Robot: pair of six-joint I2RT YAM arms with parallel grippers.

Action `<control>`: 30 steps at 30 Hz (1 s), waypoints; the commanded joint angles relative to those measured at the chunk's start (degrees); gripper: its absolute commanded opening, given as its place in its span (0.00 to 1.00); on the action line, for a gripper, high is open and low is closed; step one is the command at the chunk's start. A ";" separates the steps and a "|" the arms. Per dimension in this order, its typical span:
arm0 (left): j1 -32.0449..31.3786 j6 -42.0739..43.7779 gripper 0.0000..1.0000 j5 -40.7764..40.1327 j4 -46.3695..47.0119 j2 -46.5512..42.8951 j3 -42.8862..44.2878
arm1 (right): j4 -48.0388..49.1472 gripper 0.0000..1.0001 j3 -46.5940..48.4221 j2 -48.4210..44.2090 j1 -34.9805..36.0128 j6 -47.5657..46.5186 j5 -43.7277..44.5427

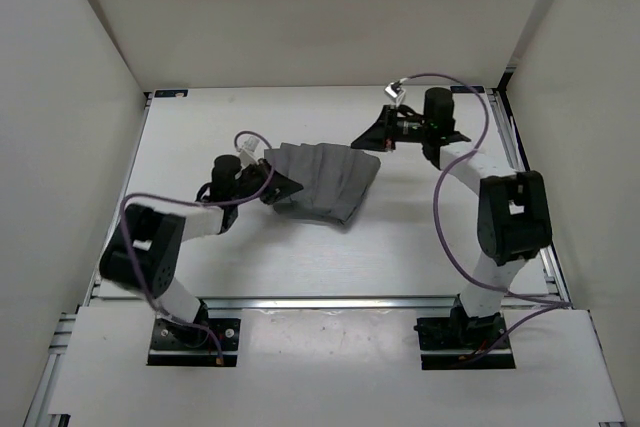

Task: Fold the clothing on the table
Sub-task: Fold the skirt

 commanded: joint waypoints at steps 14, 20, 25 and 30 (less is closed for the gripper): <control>-5.02 -2.09 0.00 6.98 6.48 26.36 12.21 | -14.23 0.00 -7.42 -14.96 -12.72 -10.17 0.81; -3.53 -1.29 0.00 5.75 5.09 22.49 14.47 | -13.35 0.00 -7.51 -15.76 -12.63 -10.96 0.99; -3.88 -2.34 0.00 7.06 1.38 17.75 25.47 | -11.86 0.00 -8.47 -15.85 -12.64 -10.87 0.73; -4.67 0.45 0.00 6.73 -2.45 12.48 20.82 | -11.86 0.00 -9.97 -16.46 -13.77 -10.87 0.64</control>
